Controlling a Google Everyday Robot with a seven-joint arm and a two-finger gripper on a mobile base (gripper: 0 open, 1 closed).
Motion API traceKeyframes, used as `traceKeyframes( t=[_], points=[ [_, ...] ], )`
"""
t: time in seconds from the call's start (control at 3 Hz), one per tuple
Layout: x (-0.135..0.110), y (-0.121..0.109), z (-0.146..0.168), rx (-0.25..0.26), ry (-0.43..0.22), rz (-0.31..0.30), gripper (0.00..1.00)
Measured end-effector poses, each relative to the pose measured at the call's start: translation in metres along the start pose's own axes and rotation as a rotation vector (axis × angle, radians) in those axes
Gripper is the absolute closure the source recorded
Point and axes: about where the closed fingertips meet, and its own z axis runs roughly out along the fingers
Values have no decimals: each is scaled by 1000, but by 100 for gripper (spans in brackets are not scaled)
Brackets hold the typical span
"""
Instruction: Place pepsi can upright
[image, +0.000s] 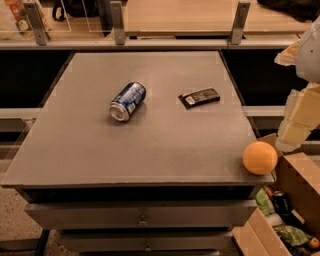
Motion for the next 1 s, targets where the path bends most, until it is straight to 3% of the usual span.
traceKeyframes(
  t=[0.67,1.0],
  points=[
    [-9,-8,0,10,-10,-33,0],
    [-36,-31,8,9,-10,-143,0]
  ],
)
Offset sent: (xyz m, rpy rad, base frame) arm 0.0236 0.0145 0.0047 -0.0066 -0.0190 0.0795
